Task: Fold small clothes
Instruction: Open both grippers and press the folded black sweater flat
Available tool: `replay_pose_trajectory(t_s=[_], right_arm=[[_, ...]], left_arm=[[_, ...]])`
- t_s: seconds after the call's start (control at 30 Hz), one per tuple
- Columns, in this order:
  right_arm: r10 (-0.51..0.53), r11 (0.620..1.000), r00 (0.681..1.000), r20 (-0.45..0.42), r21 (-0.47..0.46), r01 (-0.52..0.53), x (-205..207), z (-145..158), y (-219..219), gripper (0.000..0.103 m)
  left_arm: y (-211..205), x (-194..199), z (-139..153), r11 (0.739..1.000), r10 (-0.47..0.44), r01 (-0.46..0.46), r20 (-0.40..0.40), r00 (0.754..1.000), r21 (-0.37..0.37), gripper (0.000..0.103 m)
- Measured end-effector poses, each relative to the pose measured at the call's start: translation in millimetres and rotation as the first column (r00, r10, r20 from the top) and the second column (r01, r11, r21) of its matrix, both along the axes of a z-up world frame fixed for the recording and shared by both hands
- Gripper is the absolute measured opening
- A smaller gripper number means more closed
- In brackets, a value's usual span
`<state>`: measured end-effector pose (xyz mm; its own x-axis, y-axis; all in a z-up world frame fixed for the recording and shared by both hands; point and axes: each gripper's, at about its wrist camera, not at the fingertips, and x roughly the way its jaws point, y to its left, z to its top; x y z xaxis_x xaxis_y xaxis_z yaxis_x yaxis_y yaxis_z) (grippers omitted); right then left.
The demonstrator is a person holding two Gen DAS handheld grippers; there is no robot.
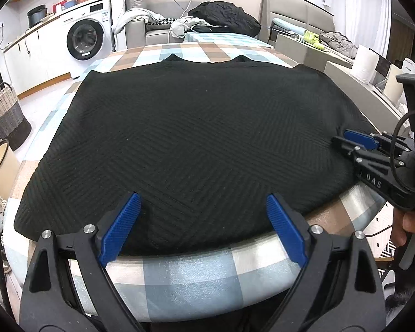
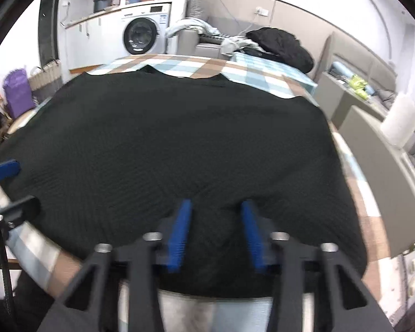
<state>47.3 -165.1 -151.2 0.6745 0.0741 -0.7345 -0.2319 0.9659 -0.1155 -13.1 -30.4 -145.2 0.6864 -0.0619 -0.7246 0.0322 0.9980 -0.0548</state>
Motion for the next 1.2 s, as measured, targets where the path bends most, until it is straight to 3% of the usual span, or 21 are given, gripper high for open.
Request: replay_pose_trajectory(t_s=[0.27, 0.5, 0.6, 0.63, 0.67, 0.77, 0.87, 1.03, 1.2], right_arm=[[0.016, 0.999, 1.0, -0.013, 0.048, -0.015, -1, 5, -16, 0.01], [0.022, 0.996, 1.0, -0.014, 0.085, -0.021, -7, 6, -22, 0.01], [0.044, 0.98, 0.999, -0.007, 0.197, -0.041, -11, 10, -28, 0.039], [0.052, 0.967, 0.999, -0.008, 0.25, -0.048, -13, 11, -32, 0.057], [0.055, 0.956, 0.998, -0.001, 0.29, -0.052, -15, 12, -34, 0.066], [0.068, 0.944, 0.998, 0.008, 0.322, -0.066, -22, 15, -33, 0.068], [0.073, 0.942, 0.997, 0.013, 0.329, -0.073, -26, 15, -28, 0.077], [0.098, 0.943, 0.995, 0.027, 0.318, -0.101, -28, 18, -20, 0.077], [0.097, 0.945, 0.995, 0.032, 0.311, -0.102, -31, 19, -21, 0.078]], left_arm=[[7, -2, 0, 1.0, 0.016, -0.016, 0.004, 1.0, 0.008, 0.091], [26, -7, 1, 0.998, 0.061, -0.061, 0.002, 0.998, 0.003, 0.091], [45, -15, 6, 0.993, 0.115, -0.115, 0.007, 0.993, -0.024, 0.091], [52, -18, 7, 0.991, 0.128, -0.128, 0.007, 0.992, -0.044, 0.091], [62, -21, 8, 0.987, 0.15, -0.149, 0.003, 0.989, -0.067, 0.091], [86, -31, 8, 0.972, 0.2, -0.202, -0.03, 0.979, -0.121, 0.091], [105, -42, 8, 0.959, 0.217, -0.225, -0.064, 0.974, -0.174, 0.091], [129, -53, 2, 0.928, 0.252, -0.279, -0.137, 0.958, -0.248, 0.091], [141, -51, -6, 0.907, 0.295, -0.316, -0.116, 0.948, -0.277, 0.091]])
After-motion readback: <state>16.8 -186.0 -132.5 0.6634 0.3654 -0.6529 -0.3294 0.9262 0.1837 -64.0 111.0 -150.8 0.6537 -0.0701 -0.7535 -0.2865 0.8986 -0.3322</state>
